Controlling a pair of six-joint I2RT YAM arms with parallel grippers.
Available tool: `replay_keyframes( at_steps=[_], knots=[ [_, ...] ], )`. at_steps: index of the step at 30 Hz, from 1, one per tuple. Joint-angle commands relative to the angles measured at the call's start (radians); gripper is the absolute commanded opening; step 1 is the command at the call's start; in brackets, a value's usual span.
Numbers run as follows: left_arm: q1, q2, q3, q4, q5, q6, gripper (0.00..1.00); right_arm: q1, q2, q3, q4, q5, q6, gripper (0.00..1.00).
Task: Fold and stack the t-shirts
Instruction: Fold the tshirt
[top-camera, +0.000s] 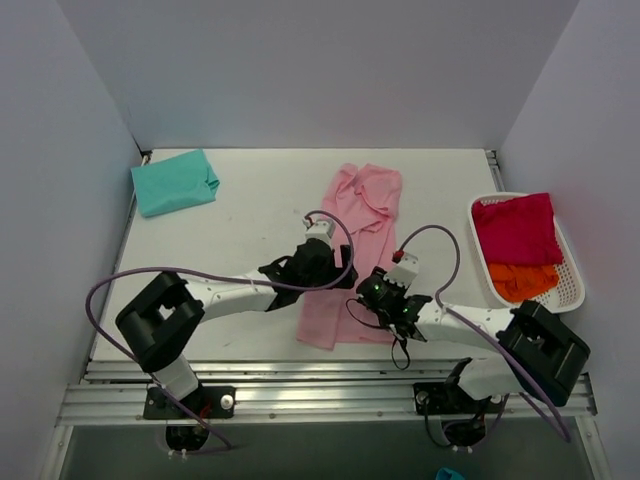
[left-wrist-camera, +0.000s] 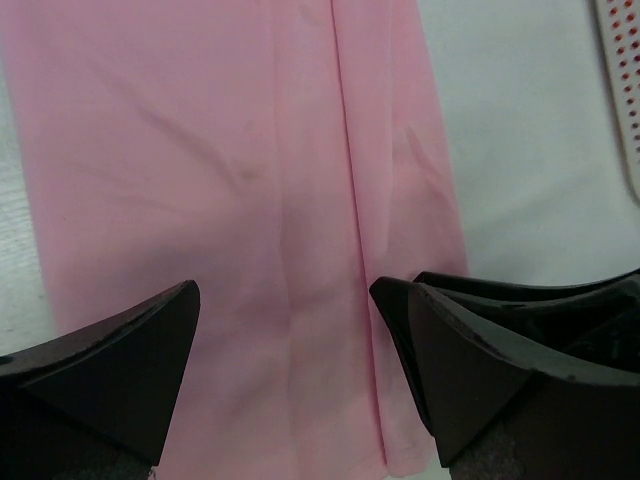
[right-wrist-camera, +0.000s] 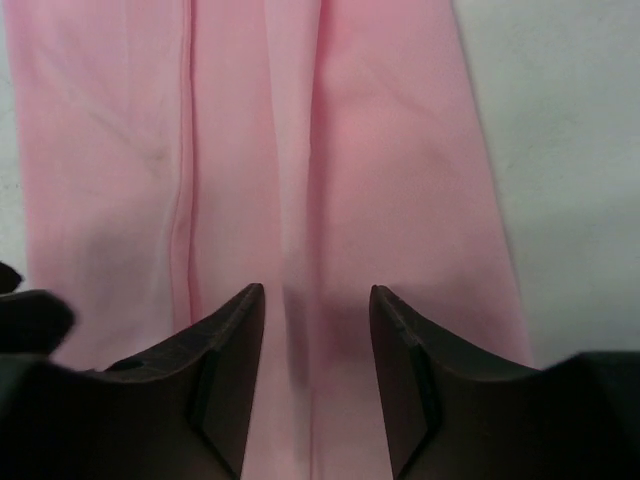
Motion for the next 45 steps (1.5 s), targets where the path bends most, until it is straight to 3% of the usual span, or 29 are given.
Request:
replay_keyframes(
  at_steps=[1, 3, 4, 5, 8, 21, 25, 27, 34, 45],
  knots=[
    [-0.060, 0.081, 0.110, -0.086, 0.005, 0.023, 0.94, 0.003, -0.076, 0.047, -0.140, 0.134, 0.039, 0.44],
    [-0.097, 0.109, 0.130, -0.123, -0.039, 0.022, 0.94, 0.002, -0.170, 0.070, -0.267, 0.213, 0.043, 0.53],
    [-0.108, 0.117, 0.141, -0.149, -0.053, 0.022, 0.94, 0.000, -0.199, 0.078, -0.303, 0.234, 0.045, 0.73],
    [-0.123, 0.129, 0.143, -0.156, -0.065, 0.019, 0.94, 0.000, -0.257, 0.089, -0.381, 0.274, 0.051, 0.81],
    [-0.131, 0.164, 0.146, -0.166, -0.090, 0.008, 0.94, -0.004, -0.355, 0.118, -0.476, 0.314, 0.056, 0.93],
    [-0.131, 0.229, 0.187, -0.202, -0.143, -0.018, 0.95, -0.008, -0.523, 0.135, -0.582, 0.349, 0.045, 0.92],
    [-0.131, 0.201, 0.176, -0.204, -0.163, -0.023, 1.00, -0.009, -0.528, 0.130, -0.582, 0.352, 0.043, 0.92],
    [-0.128, 0.195, 0.173, -0.206, -0.171, -0.024, 0.88, -0.008, -0.523, 0.127, -0.579, 0.352, 0.043, 0.92],
    [-0.122, 0.202, 0.176, -0.201, -0.177, -0.032, 0.65, -0.008, -0.520, 0.124, -0.570, 0.357, 0.034, 0.91],
    [-0.110, 0.229, 0.184, -0.192, -0.173, -0.035, 0.53, -0.008, -0.511, 0.116, -0.559, 0.357, 0.028, 0.90]
  ],
)
